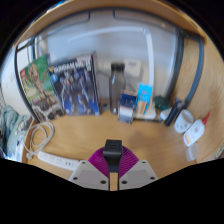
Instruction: Unplug charger
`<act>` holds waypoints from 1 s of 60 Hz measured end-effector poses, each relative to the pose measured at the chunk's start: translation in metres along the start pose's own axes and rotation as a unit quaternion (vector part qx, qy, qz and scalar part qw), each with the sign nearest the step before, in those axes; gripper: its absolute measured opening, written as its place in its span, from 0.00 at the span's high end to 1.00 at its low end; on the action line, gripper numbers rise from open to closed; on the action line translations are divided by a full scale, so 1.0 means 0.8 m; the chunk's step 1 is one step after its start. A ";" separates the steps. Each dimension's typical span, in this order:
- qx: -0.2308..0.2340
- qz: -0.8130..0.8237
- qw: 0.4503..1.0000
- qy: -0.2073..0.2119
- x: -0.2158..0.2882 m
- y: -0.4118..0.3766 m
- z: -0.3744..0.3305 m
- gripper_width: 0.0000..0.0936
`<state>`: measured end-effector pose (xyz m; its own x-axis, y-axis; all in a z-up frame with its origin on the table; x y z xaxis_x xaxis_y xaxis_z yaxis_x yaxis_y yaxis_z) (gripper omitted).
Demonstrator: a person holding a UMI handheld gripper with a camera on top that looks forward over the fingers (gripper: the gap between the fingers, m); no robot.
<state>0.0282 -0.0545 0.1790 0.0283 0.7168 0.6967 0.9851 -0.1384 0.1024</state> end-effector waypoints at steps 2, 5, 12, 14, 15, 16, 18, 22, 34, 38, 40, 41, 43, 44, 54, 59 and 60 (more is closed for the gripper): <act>0.005 0.000 1.000 -0.025 -0.019 -0.003 0.014 0.90; 0.012 -0.001 0.998 -0.054 -0.041 -0.008 0.032 0.90; 0.024 -0.021 0.993 -0.116 -0.086 -0.017 0.068 0.90; 0.027 -0.023 0.991 -0.125 -0.094 -0.021 0.076 0.90; 0.028 -0.026 0.991 -0.131 -0.098 -0.022 0.079 0.90; 0.028 -0.030 0.990 -0.137 -0.102 -0.023 0.082 0.90; 0.029 -0.038 0.988 -0.148 -0.110 -0.022 0.086 0.90; 0.032 -0.044 0.984 -0.168 -0.120 -0.024 0.094 0.90; 0.044 -0.027 0.984 -0.170 -0.113 -0.026 0.107 0.77; 0.033 -0.043 0.986 -0.158 -0.111 -0.023 0.112 0.74; 0.031 -0.047 0.987 -0.152 -0.110 -0.024 0.113 0.73; 0.032 -0.049 0.987 -0.150 -0.109 -0.025 0.114 0.71; 0.033 -0.051 0.988 -0.144 -0.108 -0.027 0.114 0.68; 0.032 -0.053 0.988 -0.143 -0.108 -0.027 0.114 0.67; 0.038 -0.025 0.993 -0.107 -0.082 -0.028 0.082 0.38; 0.043 -0.005 0.997 -0.067 -0.054 -0.024 0.042 0.20; 0.043 -0.003 0.997 -0.057 -0.049 -0.023 0.033 0.23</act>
<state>0.0131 -0.0621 0.1315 0.0376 0.7910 0.6106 0.9961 -0.0788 0.0407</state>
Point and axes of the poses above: the point between the fingertips, and its own axes, seen from behind it with the camera up: y to the right, x up, z forward, the way the camera looks, the point moved 8 cm from there along -z, backward, against the way the camera looks, and after that the axes turned 9 degrees about -x, right-handed, at the moved point
